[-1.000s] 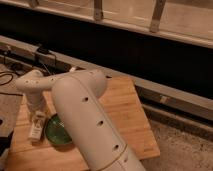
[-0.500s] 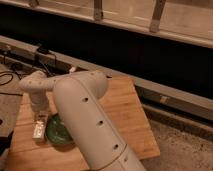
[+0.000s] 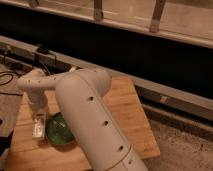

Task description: Place the bottle in the ceramic bowl

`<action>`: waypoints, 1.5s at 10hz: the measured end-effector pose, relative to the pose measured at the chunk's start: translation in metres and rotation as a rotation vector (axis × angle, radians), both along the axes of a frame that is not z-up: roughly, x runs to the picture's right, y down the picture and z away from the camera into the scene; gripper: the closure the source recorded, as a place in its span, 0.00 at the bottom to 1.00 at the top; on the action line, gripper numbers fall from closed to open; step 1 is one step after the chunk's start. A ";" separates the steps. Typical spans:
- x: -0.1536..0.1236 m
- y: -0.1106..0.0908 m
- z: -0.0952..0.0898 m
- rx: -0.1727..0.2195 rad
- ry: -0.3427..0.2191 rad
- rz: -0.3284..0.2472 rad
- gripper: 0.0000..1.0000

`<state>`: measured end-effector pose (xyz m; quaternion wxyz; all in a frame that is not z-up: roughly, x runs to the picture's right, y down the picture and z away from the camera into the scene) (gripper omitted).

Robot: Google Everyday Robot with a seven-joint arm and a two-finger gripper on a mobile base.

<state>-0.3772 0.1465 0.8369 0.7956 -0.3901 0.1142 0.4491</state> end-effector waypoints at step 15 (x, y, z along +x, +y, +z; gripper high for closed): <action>0.147 -0.063 -0.041 0.180 0.095 0.247 1.00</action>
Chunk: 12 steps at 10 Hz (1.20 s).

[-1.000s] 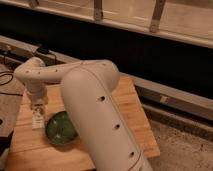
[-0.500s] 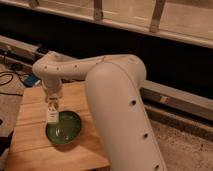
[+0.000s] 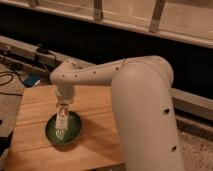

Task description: Place the bottle in the ceramic bowl

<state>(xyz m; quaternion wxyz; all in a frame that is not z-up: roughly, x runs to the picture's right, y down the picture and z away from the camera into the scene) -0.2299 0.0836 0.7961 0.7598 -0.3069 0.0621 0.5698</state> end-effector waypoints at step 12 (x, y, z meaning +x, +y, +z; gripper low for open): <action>-0.017 0.019 -0.005 -0.018 -0.037 -0.021 0.20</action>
